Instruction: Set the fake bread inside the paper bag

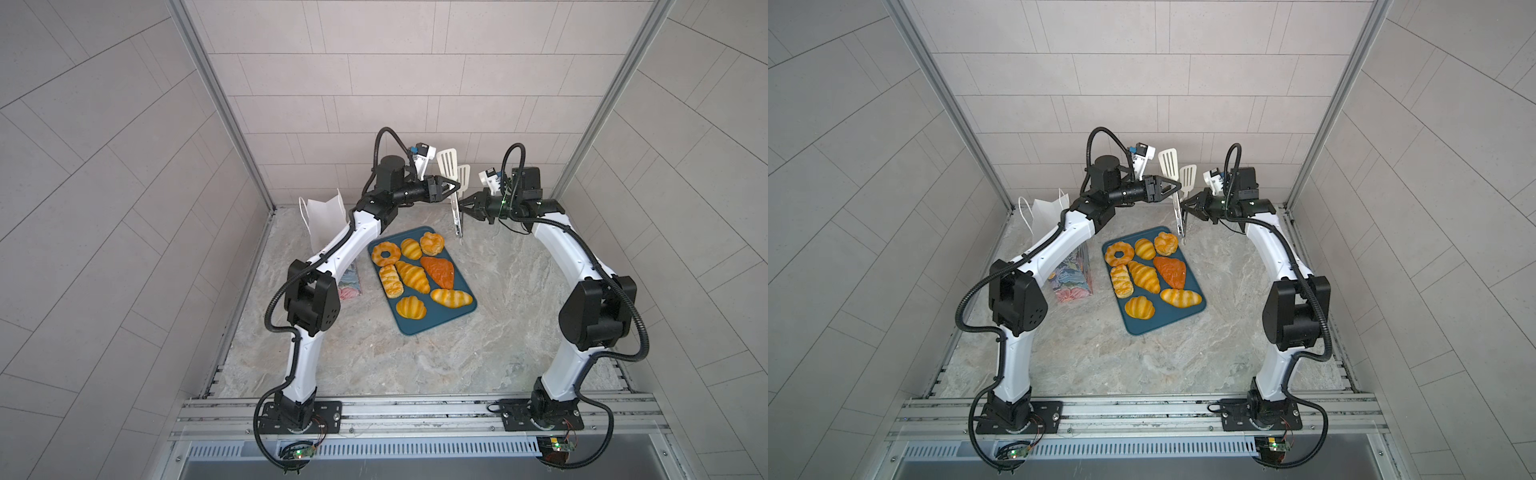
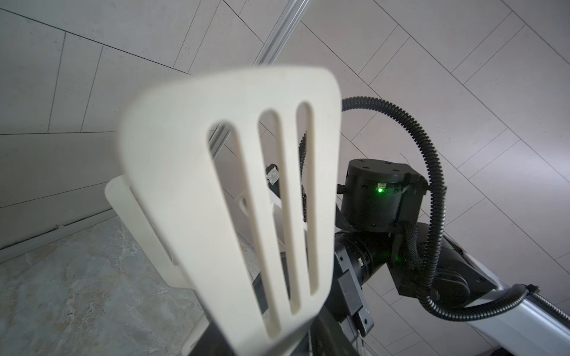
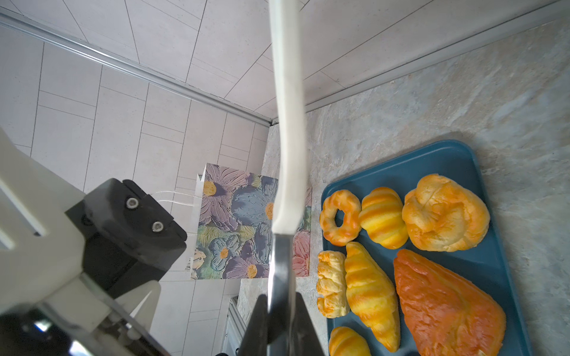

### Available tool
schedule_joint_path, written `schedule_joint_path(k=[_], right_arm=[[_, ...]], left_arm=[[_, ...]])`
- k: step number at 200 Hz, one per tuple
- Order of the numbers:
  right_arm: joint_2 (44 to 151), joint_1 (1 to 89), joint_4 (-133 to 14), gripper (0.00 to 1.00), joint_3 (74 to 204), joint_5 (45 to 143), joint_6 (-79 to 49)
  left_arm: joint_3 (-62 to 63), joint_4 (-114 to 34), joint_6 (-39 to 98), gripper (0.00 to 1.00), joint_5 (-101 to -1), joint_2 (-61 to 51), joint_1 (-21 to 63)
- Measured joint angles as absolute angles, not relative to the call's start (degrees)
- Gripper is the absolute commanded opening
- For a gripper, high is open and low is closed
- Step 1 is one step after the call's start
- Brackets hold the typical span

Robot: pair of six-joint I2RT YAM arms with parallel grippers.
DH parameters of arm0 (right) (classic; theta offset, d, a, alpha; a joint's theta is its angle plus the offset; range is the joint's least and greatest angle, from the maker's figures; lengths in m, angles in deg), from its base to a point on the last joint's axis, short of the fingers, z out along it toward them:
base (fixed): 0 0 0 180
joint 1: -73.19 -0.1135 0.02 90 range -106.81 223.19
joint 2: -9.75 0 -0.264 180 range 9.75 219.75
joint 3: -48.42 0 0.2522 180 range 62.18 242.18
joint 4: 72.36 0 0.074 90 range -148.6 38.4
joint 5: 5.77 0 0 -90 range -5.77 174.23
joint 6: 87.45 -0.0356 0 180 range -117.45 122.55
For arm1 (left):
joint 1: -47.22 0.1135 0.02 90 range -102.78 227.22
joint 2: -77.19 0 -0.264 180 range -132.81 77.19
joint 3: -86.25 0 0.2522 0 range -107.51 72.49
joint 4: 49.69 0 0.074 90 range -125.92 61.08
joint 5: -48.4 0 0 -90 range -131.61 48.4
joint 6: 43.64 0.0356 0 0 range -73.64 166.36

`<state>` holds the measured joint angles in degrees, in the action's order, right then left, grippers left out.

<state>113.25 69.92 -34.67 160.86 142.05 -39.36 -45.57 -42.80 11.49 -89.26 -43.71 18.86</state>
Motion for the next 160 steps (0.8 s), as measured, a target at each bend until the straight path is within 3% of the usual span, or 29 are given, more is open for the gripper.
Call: schedule_joint_path(k=[123, 137, 160], right_arm=[[117.0, 69.7, -29.4, 0.12, 167.0, 146.3, -35.3], [117.4, 69.7, -28.0, 0.17, 167.9, 146.5, -34.4], [118.8, 69.6, -24.5, 0.33, 170.5, 146.4, -31.7]], left_arm=[[-43.6, -49.6, 7.2, 0.13, -91.8, -43.7, 19.3], [-43.1, -50.8, 6.7, 0.11, -92.1, -43.7, 19.3], [-42.5, -52.9, 6.1, 0.08, -92.4, -43.7, 19.2]])
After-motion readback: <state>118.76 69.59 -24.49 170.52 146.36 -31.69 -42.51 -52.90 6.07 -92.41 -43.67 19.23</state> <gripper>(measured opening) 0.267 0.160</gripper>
